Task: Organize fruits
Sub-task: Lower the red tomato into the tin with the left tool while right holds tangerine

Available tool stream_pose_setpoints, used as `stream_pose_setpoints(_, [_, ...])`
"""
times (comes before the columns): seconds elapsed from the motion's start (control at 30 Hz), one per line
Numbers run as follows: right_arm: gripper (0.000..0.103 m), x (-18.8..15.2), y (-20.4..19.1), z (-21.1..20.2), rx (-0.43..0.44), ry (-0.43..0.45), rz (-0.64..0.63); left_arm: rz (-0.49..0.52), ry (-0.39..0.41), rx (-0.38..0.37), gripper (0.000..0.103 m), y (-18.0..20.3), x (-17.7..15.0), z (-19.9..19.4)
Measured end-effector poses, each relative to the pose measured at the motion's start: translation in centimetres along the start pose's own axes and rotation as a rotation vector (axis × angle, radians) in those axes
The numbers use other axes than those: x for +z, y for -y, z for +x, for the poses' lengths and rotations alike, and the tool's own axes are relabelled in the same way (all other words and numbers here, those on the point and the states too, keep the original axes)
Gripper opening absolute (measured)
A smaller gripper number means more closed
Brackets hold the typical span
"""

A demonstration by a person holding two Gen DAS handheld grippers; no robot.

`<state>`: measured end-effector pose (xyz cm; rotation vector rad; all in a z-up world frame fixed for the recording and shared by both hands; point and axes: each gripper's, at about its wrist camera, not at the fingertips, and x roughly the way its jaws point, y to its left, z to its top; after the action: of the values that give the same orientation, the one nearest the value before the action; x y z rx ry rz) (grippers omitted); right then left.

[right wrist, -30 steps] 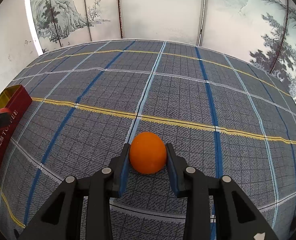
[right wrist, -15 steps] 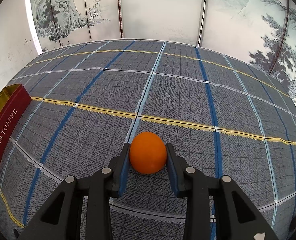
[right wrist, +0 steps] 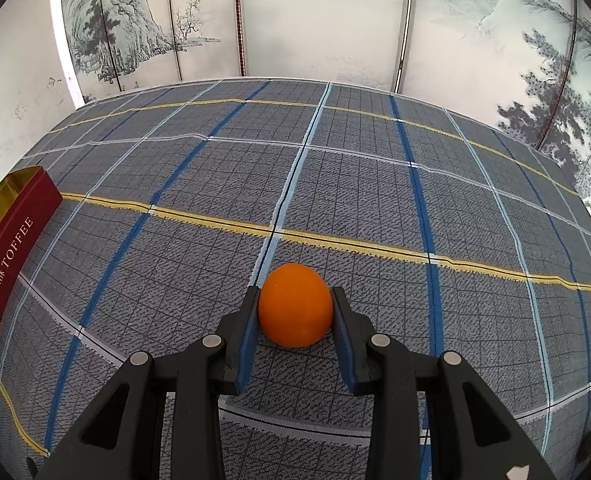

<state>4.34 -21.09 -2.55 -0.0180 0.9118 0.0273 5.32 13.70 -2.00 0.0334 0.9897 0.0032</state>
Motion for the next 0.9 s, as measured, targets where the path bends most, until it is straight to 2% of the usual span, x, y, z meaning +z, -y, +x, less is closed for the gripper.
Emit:
stream_pose_setpoints(0.37, [0.033,-0.01,-0.02,-0.02,-0.002,0.000,-0.001,-0.003,0.000,0.016,0.035,-0.41,0.07,0.06])
stream_pose_setpoints(0.47, [0.033,-0.01,-0.01,-0.02,-0.002,0.000,-0.001,0.000,0.004,0.018,0.038,-0.53,0.01,0.05])
stream_pose_setpoints(0.6, [0.032,-0.01,-0.02,-0.02,-0.002,0.000,-0.001,-0.006,0.004,0.012,0.048,-0.61,-0.12,-0.11])
stream_pose_setpoints(0.9, [0.031,0.04,-0.09,-0.11,-0.020,0.000,0.001,0.005,0.008,-0.008,0.053,-0.57,-0.79,-0.75])
